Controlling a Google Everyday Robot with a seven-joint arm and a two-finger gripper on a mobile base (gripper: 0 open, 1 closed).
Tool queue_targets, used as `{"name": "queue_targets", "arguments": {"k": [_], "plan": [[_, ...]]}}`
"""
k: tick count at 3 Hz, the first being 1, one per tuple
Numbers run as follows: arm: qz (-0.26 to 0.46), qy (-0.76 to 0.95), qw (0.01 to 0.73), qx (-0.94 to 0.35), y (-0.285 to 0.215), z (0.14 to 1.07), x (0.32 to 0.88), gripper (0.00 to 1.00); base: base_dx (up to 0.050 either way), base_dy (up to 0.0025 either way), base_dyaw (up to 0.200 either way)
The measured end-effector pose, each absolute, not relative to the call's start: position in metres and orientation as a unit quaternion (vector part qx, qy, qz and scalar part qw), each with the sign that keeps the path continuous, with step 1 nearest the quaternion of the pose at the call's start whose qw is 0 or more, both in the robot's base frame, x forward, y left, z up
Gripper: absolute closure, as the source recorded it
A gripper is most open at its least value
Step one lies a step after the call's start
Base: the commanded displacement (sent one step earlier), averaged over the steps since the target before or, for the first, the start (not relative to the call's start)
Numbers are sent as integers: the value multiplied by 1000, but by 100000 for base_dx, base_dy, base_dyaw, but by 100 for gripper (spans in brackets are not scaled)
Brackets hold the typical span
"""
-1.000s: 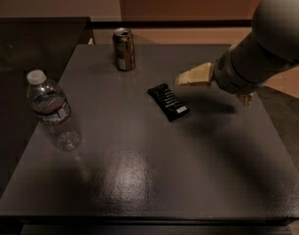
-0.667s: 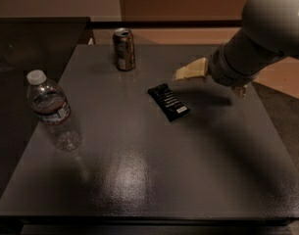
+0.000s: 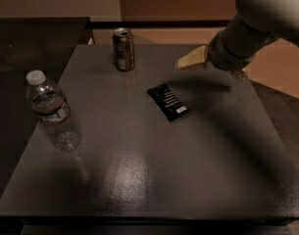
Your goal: Pick rxbar chocolate
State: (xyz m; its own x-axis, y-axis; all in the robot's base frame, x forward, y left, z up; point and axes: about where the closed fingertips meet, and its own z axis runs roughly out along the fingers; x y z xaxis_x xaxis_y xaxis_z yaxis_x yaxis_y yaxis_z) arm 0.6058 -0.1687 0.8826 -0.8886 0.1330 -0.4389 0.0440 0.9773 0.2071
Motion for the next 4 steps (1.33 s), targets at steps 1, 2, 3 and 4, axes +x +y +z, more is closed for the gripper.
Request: {"name": "queue_targets", "arguments": {"k": [1, 2, 3, 4], "plan": [[107, 963, 240, 50, -174, 905, 585, 0, 0, 0, 0], [118, 961, 241, 60, -177, 932, 547, 0, 0, 0, 0], [129, 960, 239, 64, -177, 961, 506, 0, 0, 0, 0], [129, 960, 239, 64, -177, 961, 506, 0, 0, 0, 0]]}}
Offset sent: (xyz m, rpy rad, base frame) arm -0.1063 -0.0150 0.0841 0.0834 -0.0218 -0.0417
